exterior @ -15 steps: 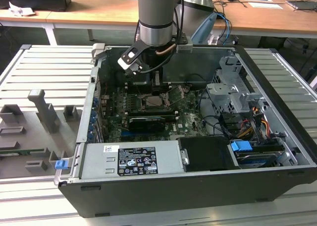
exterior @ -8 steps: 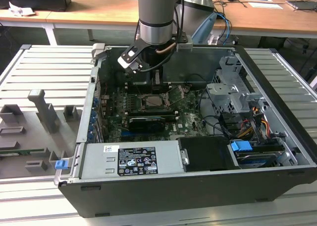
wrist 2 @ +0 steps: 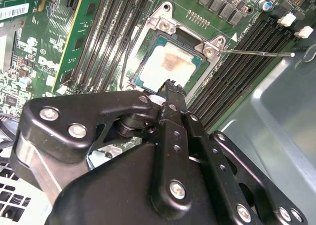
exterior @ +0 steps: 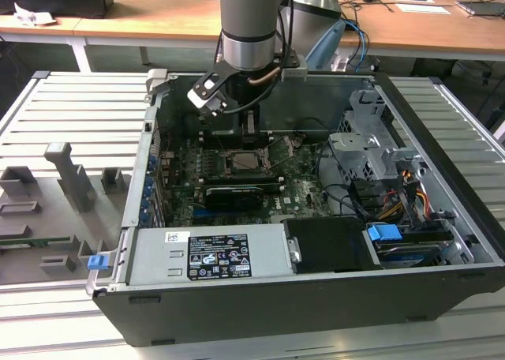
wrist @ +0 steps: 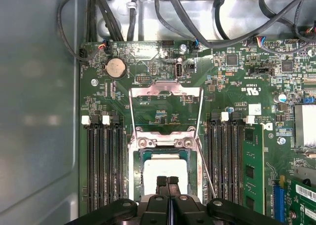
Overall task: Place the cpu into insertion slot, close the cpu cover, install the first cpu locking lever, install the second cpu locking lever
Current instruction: 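Close the cpu cover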
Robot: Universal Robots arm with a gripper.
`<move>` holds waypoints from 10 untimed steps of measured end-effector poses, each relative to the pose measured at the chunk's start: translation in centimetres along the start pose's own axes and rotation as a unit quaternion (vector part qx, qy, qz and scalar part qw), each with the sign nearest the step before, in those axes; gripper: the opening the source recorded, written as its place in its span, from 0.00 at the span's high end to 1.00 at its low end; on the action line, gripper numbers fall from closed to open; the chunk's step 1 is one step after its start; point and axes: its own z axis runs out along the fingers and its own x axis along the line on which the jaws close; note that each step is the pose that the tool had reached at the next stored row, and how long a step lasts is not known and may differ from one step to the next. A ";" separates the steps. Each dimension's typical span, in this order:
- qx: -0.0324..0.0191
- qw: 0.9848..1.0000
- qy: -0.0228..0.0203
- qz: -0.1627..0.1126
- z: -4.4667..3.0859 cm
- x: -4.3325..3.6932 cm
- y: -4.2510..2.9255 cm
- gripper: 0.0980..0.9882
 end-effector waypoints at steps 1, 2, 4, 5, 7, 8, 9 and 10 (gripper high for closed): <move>0.000 1.000 0.000 0.000 -0.02 0.00 0.00 0.99; 0.000 1.000 0.000 0.000 -0.03 0.01 0.00 0.99; 0.000 1.000 0.000 0.000 -0.08 0.03 0.00 0.99; 0.000 1.000 0.000 0.000 -0.09 0.03 0.01 0.99; 0.000 1.000 0.000 0.000 -0.10 0.04 0.00 0.99; 0.000 1.000 0.000 0.000 -0.11 0.04 0.01 0.99; 0.000 1.000 0.000 0.000 -0.12 0.05 0.01 0.99; 0.000 1.000 0.000 0.000 -0.13 0.05 0.01 0.99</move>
